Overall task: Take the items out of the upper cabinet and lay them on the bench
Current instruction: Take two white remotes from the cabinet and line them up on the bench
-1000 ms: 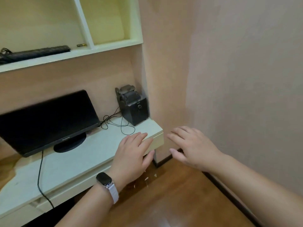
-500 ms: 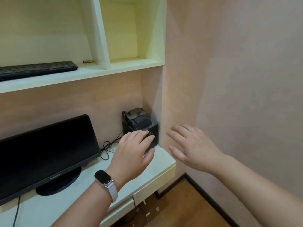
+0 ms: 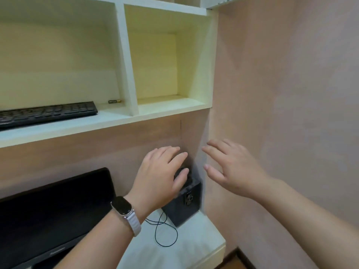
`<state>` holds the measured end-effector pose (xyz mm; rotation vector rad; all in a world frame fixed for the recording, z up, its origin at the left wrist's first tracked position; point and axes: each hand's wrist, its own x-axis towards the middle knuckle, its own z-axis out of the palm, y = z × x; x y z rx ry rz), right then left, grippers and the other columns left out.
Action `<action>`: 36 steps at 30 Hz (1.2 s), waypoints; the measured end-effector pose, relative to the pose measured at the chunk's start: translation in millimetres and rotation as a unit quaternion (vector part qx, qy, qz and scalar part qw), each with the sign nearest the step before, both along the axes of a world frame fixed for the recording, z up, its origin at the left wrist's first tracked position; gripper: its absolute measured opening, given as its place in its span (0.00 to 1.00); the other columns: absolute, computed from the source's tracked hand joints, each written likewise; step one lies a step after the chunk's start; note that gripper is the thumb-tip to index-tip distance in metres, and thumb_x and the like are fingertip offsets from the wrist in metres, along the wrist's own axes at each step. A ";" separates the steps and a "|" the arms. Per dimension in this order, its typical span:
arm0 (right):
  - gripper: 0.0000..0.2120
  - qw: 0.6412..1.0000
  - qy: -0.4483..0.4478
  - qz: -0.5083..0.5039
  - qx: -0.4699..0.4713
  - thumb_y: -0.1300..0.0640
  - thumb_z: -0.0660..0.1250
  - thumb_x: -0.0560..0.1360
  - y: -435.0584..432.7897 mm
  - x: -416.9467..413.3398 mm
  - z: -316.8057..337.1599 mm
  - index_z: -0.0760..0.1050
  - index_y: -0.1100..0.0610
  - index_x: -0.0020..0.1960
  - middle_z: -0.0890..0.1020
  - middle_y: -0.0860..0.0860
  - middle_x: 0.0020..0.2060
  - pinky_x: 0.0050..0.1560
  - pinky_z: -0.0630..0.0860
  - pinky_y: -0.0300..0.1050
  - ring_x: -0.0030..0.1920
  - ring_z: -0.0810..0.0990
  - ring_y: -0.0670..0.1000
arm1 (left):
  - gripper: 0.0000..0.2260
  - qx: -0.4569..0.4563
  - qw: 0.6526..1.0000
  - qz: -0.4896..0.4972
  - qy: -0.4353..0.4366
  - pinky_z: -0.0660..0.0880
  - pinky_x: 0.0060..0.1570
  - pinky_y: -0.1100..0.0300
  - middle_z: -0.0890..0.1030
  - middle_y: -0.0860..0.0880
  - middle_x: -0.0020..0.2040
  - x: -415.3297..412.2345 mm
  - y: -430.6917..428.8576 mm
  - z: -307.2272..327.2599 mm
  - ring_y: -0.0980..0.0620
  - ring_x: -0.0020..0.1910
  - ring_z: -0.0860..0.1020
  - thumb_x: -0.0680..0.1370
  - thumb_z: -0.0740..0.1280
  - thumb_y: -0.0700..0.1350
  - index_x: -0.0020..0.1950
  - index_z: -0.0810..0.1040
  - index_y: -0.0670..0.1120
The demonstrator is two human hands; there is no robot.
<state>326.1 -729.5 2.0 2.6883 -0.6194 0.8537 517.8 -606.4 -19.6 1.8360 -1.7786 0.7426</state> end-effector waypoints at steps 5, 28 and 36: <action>0.25 0.999 -0.022 0.046 -0.012 0.43 0.57 0.76 -58.1 23.1 30.3 0.76 0.55 0.65 0.79 0.53 0.62 0.57 0.74 0.53 0.61 0.75 0.56 | 0.19 -0.010 0.999 0.043 -0.006 0.70 0.62 0.48 0.78 0.48 0.64 12.4 -39.9 35.4 0.46 0.64 0.74 0.77 0.62 0.55 0.65 0.78 0.49; 0.24 0.937 -0.214 0.209 -0.180 0.44 0.59 0.75 -178.5 123.7 243.5 0.78 0.59 0.62 0.79 0.57 0.60 0.54 0.75 0.52 0.61 0.76 0.59 | 0.20 -0.219 0.960 0.097 -0.147 0.74 0.56 0.47 0.79 0.48 0.61 61.5 -134.4 293.8 0.47 0.60 0.76 0.77 0.61 0.55 0.64 0.78 0.47; 0.23 0.934 -0.209 0.204 -0.204 0.44 0.60 0.74 -188.9 150.1 274.2 0.77 0.57 0.62 0.80 0.53 0.57 0.57 0.69 0.49 0.59 0.77 0.56 | 0.21 -0.108 0.979 0.141 -0.097 0.72 0.61 0.49 0.76 0.53 0.63 81.1 -159.1 377.9 0.52 0.64 0.72 0.77 0.60 0.59 0.68 0.73 0.53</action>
